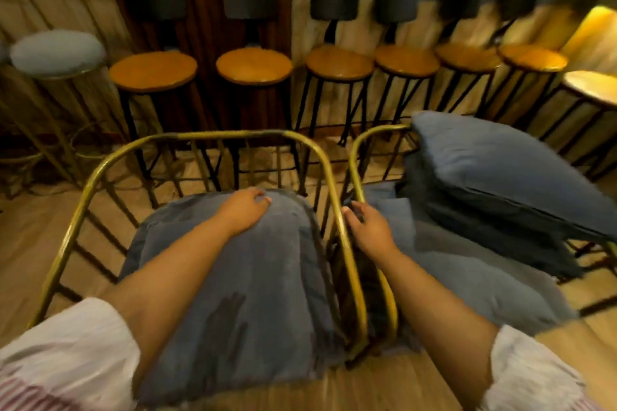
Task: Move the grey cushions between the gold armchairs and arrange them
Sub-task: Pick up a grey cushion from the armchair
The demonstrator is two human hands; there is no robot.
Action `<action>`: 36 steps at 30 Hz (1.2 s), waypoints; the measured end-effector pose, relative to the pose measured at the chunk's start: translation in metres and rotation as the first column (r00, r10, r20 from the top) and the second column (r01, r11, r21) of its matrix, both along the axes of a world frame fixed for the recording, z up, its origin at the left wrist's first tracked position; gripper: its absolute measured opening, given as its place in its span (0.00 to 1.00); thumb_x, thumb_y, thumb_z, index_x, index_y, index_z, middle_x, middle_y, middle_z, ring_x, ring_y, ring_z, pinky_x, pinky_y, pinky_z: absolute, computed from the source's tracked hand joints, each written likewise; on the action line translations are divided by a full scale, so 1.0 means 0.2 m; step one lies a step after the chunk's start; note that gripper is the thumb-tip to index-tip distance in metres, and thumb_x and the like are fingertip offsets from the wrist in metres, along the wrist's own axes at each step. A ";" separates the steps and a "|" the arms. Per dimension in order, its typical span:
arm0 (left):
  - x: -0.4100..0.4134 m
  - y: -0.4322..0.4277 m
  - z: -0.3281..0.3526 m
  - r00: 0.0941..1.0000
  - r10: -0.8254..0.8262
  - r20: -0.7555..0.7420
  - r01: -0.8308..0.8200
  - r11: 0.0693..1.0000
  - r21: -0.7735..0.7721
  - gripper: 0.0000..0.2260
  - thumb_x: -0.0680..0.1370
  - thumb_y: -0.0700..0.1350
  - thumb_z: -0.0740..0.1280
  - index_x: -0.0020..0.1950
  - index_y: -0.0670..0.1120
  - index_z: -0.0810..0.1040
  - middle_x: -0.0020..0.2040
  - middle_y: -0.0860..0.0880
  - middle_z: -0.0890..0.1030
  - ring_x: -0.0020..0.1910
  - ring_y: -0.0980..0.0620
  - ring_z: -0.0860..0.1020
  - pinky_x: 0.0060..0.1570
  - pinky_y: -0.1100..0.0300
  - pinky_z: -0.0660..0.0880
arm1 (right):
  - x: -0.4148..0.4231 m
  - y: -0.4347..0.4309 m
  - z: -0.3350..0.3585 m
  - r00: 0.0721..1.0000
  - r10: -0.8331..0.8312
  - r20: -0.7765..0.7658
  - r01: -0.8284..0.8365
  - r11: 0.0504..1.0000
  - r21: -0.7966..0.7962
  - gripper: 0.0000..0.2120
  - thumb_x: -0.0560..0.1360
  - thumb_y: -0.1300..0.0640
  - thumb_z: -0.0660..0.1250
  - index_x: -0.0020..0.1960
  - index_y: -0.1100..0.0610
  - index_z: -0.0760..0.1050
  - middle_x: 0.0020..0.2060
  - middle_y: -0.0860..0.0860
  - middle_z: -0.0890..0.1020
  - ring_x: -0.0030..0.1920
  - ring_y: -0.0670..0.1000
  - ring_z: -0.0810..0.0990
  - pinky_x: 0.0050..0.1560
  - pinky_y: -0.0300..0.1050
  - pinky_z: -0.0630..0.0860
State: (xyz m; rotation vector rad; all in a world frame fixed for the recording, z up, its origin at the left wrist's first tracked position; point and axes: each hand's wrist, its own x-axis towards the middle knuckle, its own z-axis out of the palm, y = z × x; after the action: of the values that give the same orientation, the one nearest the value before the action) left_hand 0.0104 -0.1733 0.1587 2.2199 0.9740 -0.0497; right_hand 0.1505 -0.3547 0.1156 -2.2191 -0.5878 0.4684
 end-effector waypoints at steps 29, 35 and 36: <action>2.24 -1.22 0.21 0.978 0.100 0.182 -0.066 0.981 -0.181 0.29 0.78 0.51 0.64 0.76 0.46 0.59 0.73 0.39 0.66 0.68 0.36 0.70 0.65 0.43 0.70 | 2.13 -1.56 0.21 0.890 -0.432 -0.146 0.443 0.895 0.053 0.21 0.78 0.51 0.61 0.64 0.65 0.73 0.61 0.63 0.78 0.57 0.61 0.76 0.48 0.43 0.66; 2.73 -0.97 -0.05 0.967 0.210 0.147 -0.192 0.973 -0.128 0.31 0.76 0.55 0.64 0.77 0.50 0.57 0.74 0.37 0.63 0.70 0.33 0.65 0.68 0.40 0.65 | 2.61 -1.39 -0.02 0.859 -0.463 -0.220 0.463 0.884 -0.054 0.24 0.78 0.49 0.62 0.69 0.61 0.69 0.67 0.60 0.73 0.66 0.61 0.72 0.66 0.50 0.68; 2.77 -0.95 -0.11 0.966 0.227 0.126 -0.214 0.971 -0.110 0.32 0.76 0.59 0.63 0.77 0.51 0.56 0.75 0.38 0.62 0.71 0.32 0.63 0.70 0.39 0.63 | 2.66 -1.36 -0.05 0.854 -0.466 -0.231 0.464 0.883 -0.068 0.25 0.78 0.48 0.62 0.70 0.61 0.69 0.68 0.60 0.73 0.67 0.62 0.71 0.67 0.51 0.68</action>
State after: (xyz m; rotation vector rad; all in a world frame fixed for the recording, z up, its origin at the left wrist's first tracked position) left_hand 0.5646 -0.3634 0.1373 1.9879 1.1116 0.1537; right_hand 0.6833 -0.6271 0.1055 -2.1721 0.0892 0.4718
